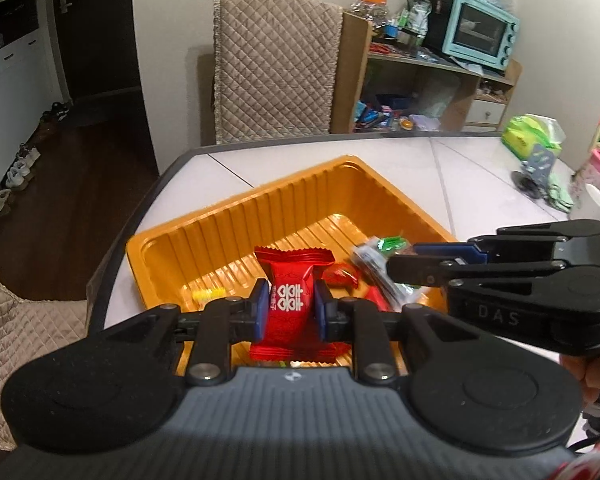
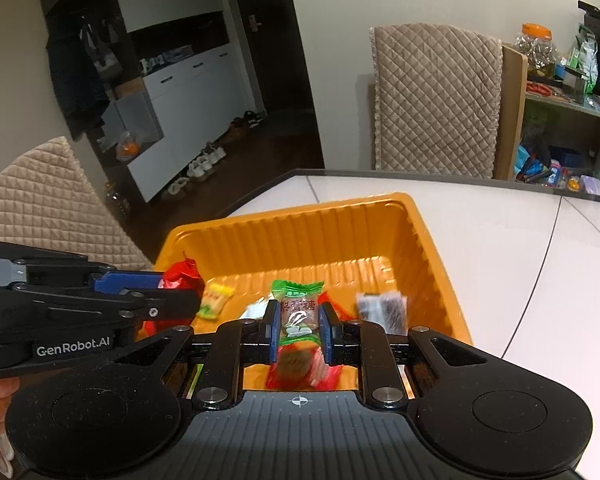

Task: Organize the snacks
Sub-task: 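Carry the red packet and green candy over the orange tray with both grippers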

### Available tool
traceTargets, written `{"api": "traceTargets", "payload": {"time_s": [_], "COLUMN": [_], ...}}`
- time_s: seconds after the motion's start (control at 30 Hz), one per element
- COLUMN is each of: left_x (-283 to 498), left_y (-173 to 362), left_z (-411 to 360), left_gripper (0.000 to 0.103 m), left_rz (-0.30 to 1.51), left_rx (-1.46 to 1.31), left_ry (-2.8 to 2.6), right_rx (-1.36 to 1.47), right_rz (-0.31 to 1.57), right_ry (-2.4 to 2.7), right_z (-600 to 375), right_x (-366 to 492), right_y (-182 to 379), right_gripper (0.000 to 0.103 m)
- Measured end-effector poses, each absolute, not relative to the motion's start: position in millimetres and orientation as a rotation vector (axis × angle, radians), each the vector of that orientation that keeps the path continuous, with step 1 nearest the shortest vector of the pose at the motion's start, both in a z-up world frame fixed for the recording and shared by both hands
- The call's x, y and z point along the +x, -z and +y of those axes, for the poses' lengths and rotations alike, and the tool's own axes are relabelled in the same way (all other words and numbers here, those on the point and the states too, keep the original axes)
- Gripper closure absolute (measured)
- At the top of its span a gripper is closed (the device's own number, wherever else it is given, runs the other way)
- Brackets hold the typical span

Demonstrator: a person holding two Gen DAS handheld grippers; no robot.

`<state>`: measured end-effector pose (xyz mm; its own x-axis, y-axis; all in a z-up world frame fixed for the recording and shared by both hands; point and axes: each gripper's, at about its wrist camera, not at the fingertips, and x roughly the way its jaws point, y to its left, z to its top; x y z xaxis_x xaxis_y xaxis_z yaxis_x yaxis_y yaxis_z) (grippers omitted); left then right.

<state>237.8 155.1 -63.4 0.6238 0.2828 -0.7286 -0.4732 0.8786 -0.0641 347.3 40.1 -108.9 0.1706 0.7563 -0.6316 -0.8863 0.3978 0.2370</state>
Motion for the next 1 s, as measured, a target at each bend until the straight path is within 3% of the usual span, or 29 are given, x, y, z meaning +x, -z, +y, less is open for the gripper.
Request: {"api": "traceTargets", "payload": {"time_s": [0.8,0.83,0.9,1.0], "left_x": [289.2,289.4,289.2,287.5], "left_y": [95.8,95.3,94.2,91.9], "left_z": [207.8,208.2,208.4,209.3], "left_gripper": [0.082,0.08,0.066,0.062], "left_rz": [0.857,0.853,0.845,0.838], "left_rx": [-0.323,-0.322,-0.322,-0.327], "left_ry": [-0.567,-0.572,-0.574,-0.573], "right_rx": [-0.22,-0.21,-0.189,-0.16], "right_rz": [0.787,0.781,0.774,0.781], "right_ry": [-1.16,-1.156,-1.154,-1.148], "right_z": [101.4,101.7,102.2,101.1], "right_x": [404.0,404.5,405.9,408.1], "right_y": [138.6,138.2,136.7,134.1], "right_gripper": [0.082,0.082,0.082,0.082]}}
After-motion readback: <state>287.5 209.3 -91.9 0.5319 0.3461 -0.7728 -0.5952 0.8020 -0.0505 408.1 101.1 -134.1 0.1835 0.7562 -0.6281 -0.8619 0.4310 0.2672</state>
